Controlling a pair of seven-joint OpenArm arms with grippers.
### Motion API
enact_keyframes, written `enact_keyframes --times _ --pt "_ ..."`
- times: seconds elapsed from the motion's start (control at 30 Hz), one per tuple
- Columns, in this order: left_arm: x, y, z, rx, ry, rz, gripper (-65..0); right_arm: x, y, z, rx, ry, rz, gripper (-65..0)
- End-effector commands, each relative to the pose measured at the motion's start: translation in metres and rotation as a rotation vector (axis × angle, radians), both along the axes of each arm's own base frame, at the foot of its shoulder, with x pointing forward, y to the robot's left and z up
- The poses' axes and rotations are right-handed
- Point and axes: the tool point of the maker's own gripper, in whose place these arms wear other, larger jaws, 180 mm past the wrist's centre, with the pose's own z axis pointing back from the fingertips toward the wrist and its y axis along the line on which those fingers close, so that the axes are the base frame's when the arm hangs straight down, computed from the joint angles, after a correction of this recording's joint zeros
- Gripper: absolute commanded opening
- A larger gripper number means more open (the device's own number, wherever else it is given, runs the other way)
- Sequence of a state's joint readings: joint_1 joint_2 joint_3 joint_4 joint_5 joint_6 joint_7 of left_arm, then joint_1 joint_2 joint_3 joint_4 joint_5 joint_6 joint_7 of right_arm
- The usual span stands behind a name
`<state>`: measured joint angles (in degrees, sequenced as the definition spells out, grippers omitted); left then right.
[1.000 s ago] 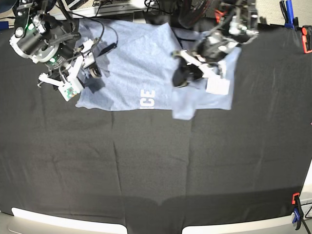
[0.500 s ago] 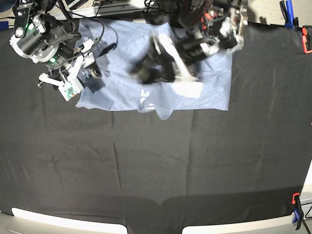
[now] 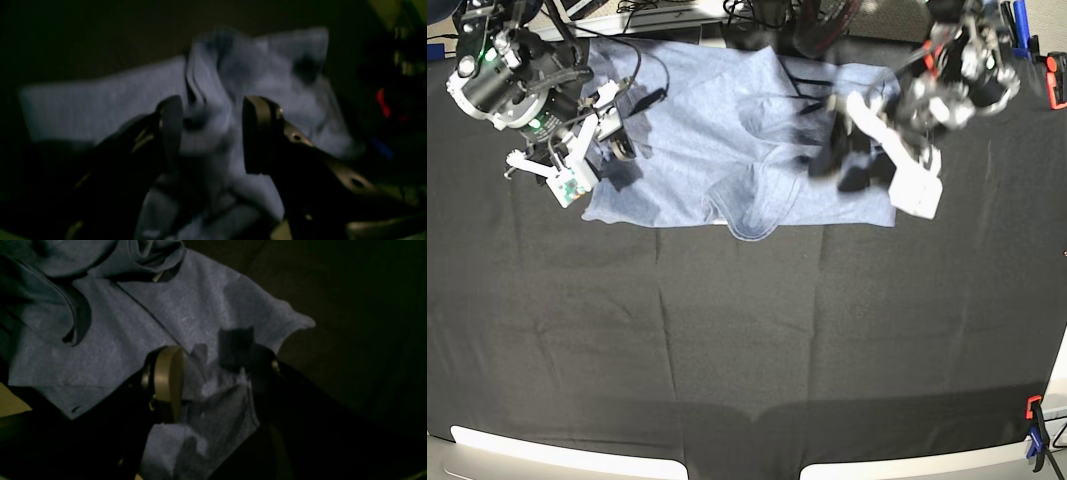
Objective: Layout the t-shirt on the table in an organized manner, then fold the t-shirt properly
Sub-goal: 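Fold the strip end with the left gripper toward the right gripper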
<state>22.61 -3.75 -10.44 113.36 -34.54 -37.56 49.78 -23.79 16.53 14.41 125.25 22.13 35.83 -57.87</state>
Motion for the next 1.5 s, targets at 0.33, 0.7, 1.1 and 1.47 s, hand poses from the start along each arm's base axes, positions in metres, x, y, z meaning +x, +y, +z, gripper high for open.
enact_keyframes --times 0.33,0.7,1.1,1.47 --pt "-0.013 -0.009 -0.038 0.078 0.072 -0.031 -39.7 0.004 0.003 0.010 0.014 -0.038 0.013 -34.3" --pt "-0.011 -0.025 -0.029 -0.070 0.078 -0.035 -65.0 0.004 0.002 0.009 0.011 -0.035 0.013 -34.3" --pt "-0.047 -0.060 0.024 -0.360 0.147 -0.252 -65.0 0.004 0.002 0.009 0.012 -0.035 0.013 -34.3" --pt "-0.078 -0.116 0.029 -0.371 0.157 -0.426 -40.5 0.004 0.002 0.009 0.011 -0.035 0.013 -34.3"
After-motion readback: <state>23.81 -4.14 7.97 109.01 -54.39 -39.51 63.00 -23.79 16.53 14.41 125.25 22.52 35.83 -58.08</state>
